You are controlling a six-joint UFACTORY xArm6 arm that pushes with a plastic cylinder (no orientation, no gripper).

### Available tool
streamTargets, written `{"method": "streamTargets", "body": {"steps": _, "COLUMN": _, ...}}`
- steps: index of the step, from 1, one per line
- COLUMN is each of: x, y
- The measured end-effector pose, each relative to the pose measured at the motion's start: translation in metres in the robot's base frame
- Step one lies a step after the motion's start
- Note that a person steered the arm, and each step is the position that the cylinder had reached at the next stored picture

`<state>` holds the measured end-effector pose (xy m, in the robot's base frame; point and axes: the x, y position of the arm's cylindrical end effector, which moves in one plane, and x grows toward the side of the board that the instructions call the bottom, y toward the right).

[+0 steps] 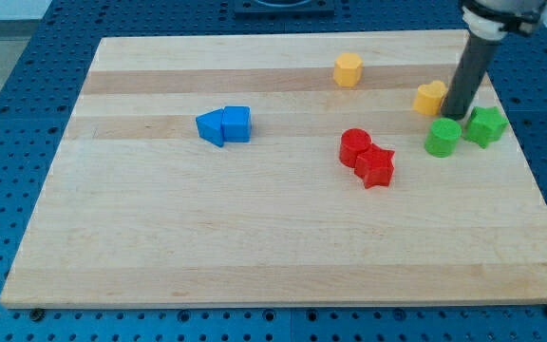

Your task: Place the yellow heart at the bottom right of the yellow hexagon

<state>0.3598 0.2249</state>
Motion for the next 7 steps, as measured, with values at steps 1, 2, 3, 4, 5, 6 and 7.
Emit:
{"method": "streamTargets", "body": {"steps": 1, "x": -0.006, "y": -0.007}}
{"method": "streamTargets", "body": {"steps": 2, "x": -0.017, "y": -0.015}}
{"method": "streamTargets", "body": {"steps": 3, "x": -0.018, "y": -0.039}}
{"method": "streamTargets", "body": {"steps": 4, "x": -0.018, "y": -0.062}}
{"method": "streamTargets", "body": {"steps": 5, "x": -0.018, "y": -0.071}}
{"method": "streamTargets", "body": {"steps": 6, "x": -0.018, "y": -0.071}}
{"method": "streamTargets", "body": {"steps": 7, "x": -0.032, "y": -0.070}}
